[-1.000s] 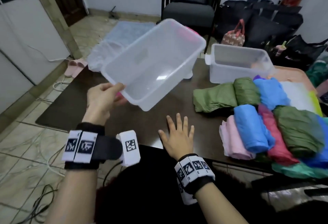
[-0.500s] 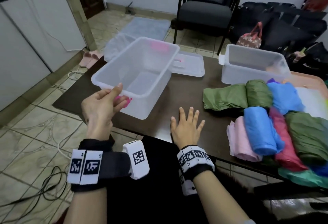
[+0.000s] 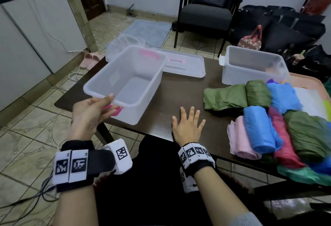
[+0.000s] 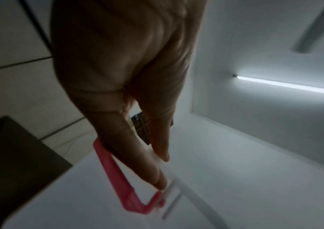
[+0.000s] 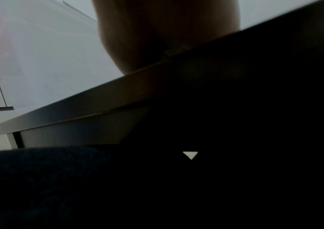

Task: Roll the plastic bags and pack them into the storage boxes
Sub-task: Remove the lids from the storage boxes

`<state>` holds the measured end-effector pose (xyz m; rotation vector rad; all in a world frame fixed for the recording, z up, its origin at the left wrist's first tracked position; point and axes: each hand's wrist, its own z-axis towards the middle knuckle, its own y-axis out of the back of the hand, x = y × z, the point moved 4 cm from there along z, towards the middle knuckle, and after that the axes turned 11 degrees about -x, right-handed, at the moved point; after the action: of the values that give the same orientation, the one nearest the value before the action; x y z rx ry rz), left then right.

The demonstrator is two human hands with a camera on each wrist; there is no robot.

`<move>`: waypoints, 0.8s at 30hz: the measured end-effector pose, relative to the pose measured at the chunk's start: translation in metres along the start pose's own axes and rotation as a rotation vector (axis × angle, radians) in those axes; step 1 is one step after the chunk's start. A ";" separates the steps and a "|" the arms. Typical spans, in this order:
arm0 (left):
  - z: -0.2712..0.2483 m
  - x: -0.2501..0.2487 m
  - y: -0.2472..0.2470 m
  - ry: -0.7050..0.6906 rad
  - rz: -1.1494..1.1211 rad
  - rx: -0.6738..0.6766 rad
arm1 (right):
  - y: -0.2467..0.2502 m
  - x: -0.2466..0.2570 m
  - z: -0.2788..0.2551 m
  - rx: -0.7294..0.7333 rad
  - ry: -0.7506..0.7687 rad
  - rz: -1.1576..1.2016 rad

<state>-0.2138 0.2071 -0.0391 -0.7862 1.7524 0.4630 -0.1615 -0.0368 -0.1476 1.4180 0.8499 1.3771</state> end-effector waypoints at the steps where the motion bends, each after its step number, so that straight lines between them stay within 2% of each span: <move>1: 0.001 0.004 -0.002 -0.001 0.030 0.007 | 0.000 0.000 0.000 -0.002 -0.001 0.001; 5: -0.001 0.008 -0.003 -0.028 0.103 -0.014 | 0.000 -0.001 0.000 -0.008 -0.003 -0.006; 8: -0.005 -0.002 0.005 -0.096 0.337 -0.090 | -0.001 -0.001 0.001 -0.006 -0.001 -0.002; 11: -0.014 -0.025 0.012 -0.305 0.711 -0.233 | 0.000 -0.001 0.001 0.014 0.001 0.015; 13: -0.033 -0.044 0.002 -0.519 0.788 -0.282 | 0.001 -0.003 0.002 0.070 0.005 0.049; 14: -0.044 -0.050 -0.009 -0.608 0.759 -0.256 | 0.003 -0.004 0.004 0.114 0.000 0.090; 15: -0.055 -0.052 -0.023 -0.673 0.709 -0.195 | 0.005 -0.007 0.007 0.157 -0.011 0.150; 17: -0.073 -0.041 -0.058 -0.712 0.643 -0.004 | 0.015 -0.013 0.013 0.172 -0.022 0.307; 19: -0.081 -0.007 -0.094 -0.703 0.680 0.245 | 0.037 -0.023 0.022 0.015 0.000 0.478; 21: -0.086 0.041 -0.121 -0.673 0.808 0.465 | 0.067 -0.035 0.028 -0.190 -0.014 0.537; 24: -0.088 0.106 -0.140 -0.601 0.981 0.628 | 0.107 -0.058 0.038 -0.361 -0.098 0.440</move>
<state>-0.1931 0.0220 -0.1007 0.6578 1.4578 0.6423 -0.1460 -0.1307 -0.0620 1.4167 0.2076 1.6712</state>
